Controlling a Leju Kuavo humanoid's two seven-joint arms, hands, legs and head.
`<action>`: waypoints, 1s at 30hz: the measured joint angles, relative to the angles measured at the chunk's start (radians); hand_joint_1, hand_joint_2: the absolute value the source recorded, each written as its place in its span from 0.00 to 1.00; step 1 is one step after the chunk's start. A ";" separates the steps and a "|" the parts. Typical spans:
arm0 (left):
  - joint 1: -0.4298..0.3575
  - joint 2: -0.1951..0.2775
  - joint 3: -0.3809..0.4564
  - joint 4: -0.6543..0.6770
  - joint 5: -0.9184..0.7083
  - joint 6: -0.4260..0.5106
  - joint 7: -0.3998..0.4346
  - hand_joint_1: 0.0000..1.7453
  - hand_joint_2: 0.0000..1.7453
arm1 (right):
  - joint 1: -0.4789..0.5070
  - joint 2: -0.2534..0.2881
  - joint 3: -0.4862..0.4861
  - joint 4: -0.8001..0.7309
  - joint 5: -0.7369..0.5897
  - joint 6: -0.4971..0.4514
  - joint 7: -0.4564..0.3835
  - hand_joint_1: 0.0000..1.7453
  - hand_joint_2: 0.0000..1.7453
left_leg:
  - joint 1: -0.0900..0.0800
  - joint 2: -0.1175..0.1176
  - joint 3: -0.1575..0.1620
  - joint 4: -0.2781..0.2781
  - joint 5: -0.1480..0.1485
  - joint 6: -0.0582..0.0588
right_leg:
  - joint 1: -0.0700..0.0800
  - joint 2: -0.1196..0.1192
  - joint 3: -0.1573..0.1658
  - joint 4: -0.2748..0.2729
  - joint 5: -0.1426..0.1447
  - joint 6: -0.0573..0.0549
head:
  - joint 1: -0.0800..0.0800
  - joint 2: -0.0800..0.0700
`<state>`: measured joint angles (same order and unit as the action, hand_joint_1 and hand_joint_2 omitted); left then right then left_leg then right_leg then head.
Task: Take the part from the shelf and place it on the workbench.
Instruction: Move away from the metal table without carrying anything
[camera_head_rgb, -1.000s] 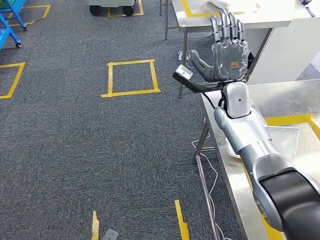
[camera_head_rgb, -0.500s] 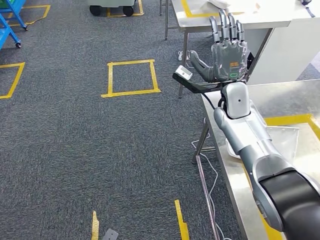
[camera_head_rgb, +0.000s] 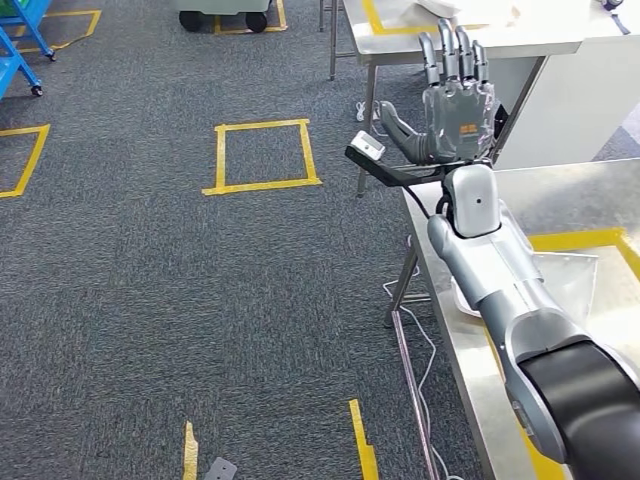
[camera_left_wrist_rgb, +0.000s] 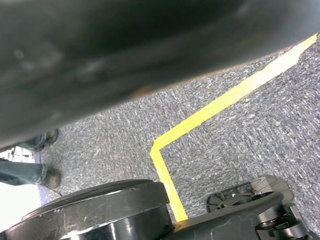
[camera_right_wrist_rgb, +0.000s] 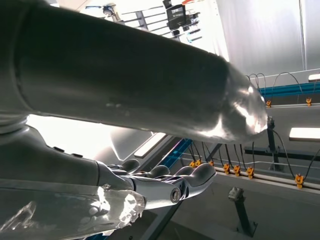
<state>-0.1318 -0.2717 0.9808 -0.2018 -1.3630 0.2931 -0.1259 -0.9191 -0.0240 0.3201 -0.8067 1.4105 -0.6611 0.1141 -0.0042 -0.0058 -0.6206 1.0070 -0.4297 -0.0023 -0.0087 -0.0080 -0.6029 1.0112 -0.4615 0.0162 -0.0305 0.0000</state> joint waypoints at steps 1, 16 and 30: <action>0.000 0.000 0.000 0.000 0.000 0.000 0.000 0.00 0.00 | 0.000 0.000 0.000 0.000 0.000 0.000 0.000 0.00 0.00 | 0.000 0.000 0.000 0.000 0.000 0.000 | 0.000 0.000 0.000 0.000 0.000 0.000 | 0.000 0.000; 0.000 0.000 0.001 0.000 -0.002 0.004 0.000 0.00 0.00 | 0.000 0.000 0.000 0.000 0.000 -0.001 0.002 0.00 0.00 | 0.000 0.000 0.000 0.000 0.000 0.000 | 0.000 0.000 0.000 0.000 0.000 0.000 | 0.000 0.000; 0.000 0.006 0.001 0.000 -0.004 0.005 0.000 0.00 0.00 | 0.004 0.000 0.001 0.000 0.000 -0.001 0.003 0.00 0.00 | -0.007 0.000 -0.002 0.006 -0.004 0.010 | -0.007 0.000 0.001 -0.002 0.001 0.010 | 0.000 0.000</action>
<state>-0.1318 -0.2657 0.9818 -0.2018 -1.3672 0.2979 -0.1255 -0.9154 -0.0240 0.3210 -0.8064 1.4107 -0.6621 0.1167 -0.0115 -0.0058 -0.6228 1.0133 -0.4338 0.0081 -0.0153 -0.0085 -0.6017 1.0091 -0.4602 0.0263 -0.0309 0.0000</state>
